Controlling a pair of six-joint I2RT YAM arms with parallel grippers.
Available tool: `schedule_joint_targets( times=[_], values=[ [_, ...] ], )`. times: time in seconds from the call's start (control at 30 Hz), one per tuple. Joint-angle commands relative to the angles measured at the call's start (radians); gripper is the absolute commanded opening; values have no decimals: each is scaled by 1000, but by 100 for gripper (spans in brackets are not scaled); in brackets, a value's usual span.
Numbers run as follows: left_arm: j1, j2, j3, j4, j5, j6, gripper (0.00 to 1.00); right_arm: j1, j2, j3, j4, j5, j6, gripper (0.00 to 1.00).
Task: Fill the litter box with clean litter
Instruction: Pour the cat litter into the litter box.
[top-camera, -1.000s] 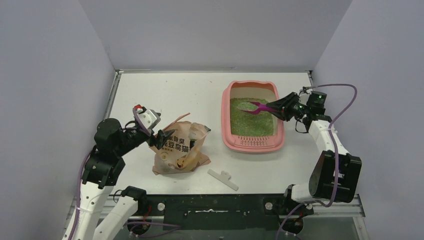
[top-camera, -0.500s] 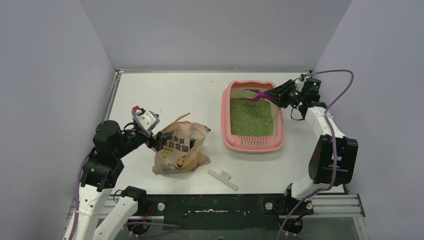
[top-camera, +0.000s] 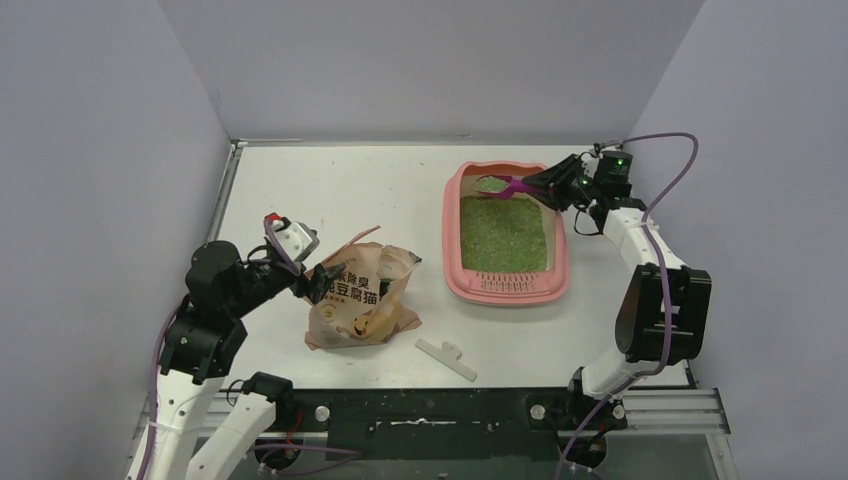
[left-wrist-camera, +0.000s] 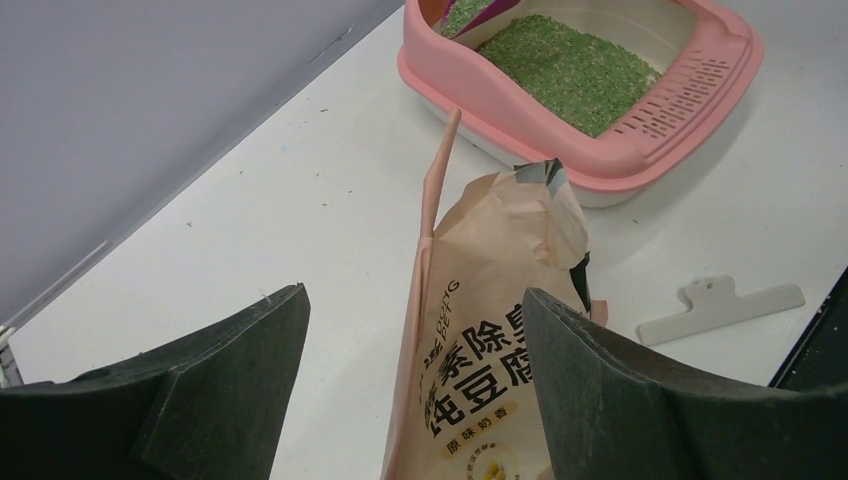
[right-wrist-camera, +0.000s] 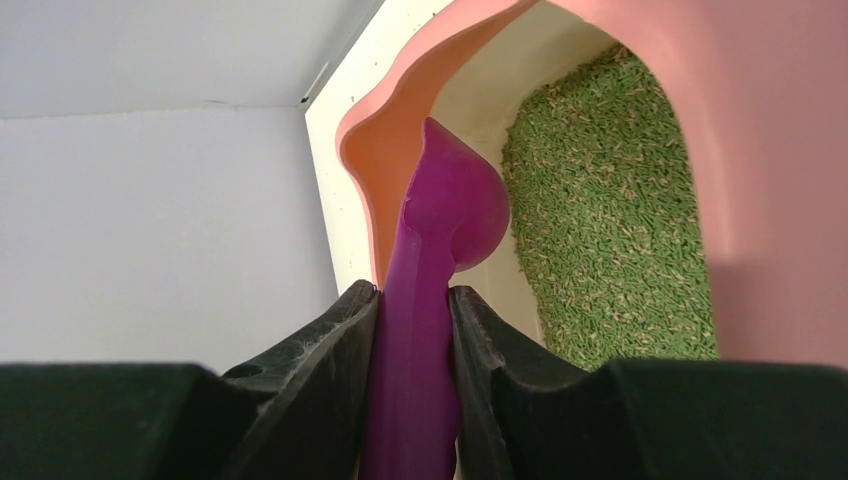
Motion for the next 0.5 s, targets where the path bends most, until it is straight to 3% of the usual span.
schedule_joint_targets(
  times=[0.0, 0.47],
  values=[
    [-1, -14, 42, 45, 17, 5, 76, 16, 24, 70, 64, 2, 2, 0],
    [-2, 4, 37, 43, 6, -65, 80, -63, -15, 64, 1, 23, -35, 0]
  ],
)
